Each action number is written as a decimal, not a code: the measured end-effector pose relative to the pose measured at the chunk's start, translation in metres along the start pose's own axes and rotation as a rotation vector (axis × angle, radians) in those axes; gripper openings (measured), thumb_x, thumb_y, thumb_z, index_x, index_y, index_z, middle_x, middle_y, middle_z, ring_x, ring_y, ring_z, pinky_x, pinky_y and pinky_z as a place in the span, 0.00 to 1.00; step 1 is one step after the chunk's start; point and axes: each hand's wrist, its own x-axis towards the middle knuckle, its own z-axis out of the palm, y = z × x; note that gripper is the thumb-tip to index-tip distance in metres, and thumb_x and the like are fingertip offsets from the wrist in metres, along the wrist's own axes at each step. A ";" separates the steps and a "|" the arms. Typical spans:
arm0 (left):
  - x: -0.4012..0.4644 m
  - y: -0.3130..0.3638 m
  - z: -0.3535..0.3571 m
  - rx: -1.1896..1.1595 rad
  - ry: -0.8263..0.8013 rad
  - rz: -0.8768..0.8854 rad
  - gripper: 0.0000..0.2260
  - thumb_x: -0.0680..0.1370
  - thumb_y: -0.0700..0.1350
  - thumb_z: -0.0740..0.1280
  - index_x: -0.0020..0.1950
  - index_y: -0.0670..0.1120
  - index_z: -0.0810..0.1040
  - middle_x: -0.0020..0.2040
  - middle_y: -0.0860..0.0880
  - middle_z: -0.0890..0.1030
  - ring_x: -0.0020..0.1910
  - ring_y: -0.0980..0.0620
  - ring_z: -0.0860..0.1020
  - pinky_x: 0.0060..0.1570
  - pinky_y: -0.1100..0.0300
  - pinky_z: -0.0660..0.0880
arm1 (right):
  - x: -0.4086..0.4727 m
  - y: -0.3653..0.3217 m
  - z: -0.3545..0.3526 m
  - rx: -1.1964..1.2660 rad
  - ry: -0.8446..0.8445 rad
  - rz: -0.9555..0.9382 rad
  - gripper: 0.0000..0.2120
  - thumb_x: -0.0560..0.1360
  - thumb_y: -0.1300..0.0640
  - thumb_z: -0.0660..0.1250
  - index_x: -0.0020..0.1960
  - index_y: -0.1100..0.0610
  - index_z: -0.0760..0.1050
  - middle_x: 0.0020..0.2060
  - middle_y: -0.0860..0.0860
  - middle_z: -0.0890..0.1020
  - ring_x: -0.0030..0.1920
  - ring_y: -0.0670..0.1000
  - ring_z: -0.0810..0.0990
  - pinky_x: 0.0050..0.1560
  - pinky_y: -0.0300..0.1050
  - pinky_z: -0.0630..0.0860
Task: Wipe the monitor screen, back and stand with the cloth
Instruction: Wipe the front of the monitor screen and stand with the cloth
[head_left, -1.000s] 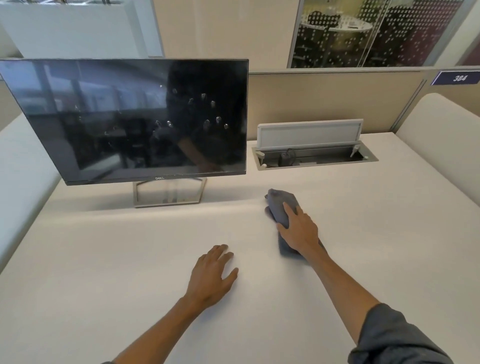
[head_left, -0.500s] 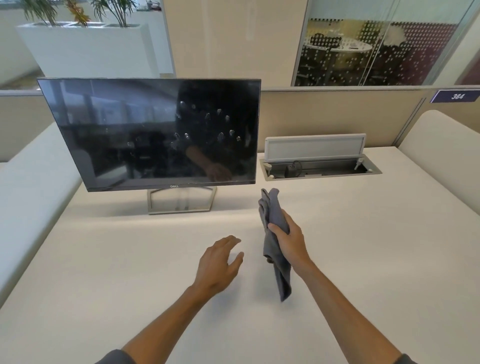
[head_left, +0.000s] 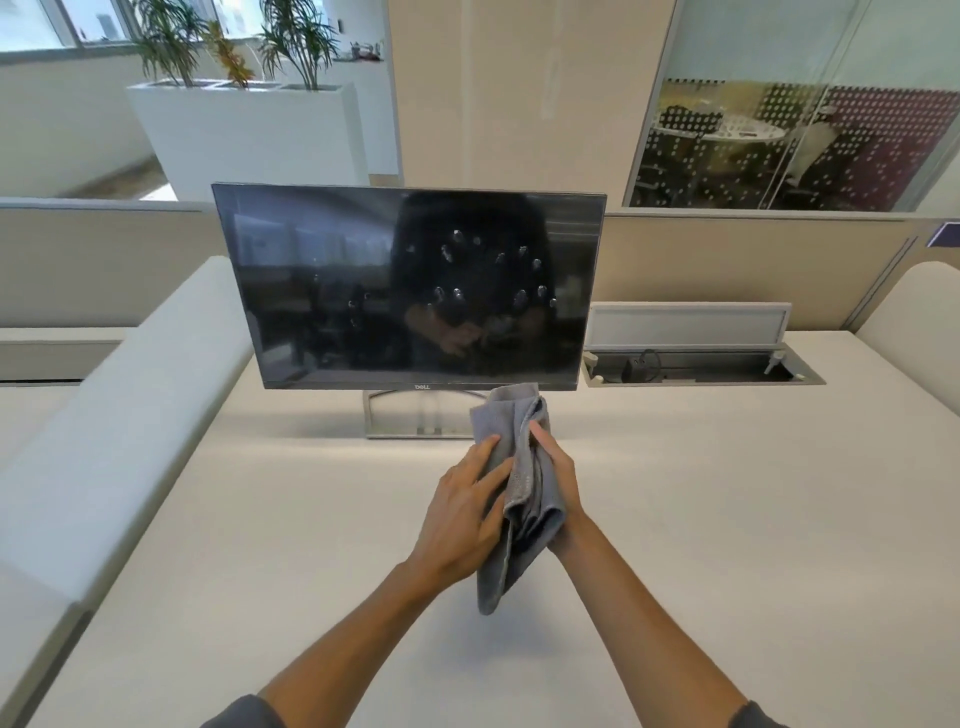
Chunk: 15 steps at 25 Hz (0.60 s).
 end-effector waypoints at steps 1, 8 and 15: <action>0.000 -0.008 -0.008 -0.012 0.014 -0.016 0.23 0.80 0.58 0.51 0.74 0.55 0.65 0.78 0.52 0.59 0.76 0.51 0.59 0.73 0.49 0.61 | 0.007 0.003 0.009 -0.072 0.040 0.015 0.16 0.80 0.45 0.59 0.54 0.56 0.76 0.42 0.55 0.83 0.41 0.53 0.82 0.39 0.48 0.79; 0.009 -0.085 -0.092 0.108 0.258 -0.098 0.20 0.80 0.56 0.53 0.68 0.51 0.72 0.73 0.51 0.69 0.72 0.51 0.66 0.69 0.50 0.66 | 0.066 0.014 0.077 -0.690 0.156 -0.395 0.21 0.79 0.49 0.64 0.70 0.49 0.65 0.62 0.45 0.76 0.60 0.48 0.76 0.60 0.39 0.73; 0.055 -0.151 -0.192 0.297 0.431 -0.064 0.20 0.78 0.46 0.63 0.69 0.43 0.72 0.71 0.46 0.71 0.70 0.46 0.68 0.68 0.49 0.66 | 0.109 -0.015 0.136 -1.287 0.016 -1.120 0.23 0.77 0.59 0.68 0.71 0.52 0.69 0.63 0.47 0.78 0.56 0.50 0.79 0.57 0.37 0.77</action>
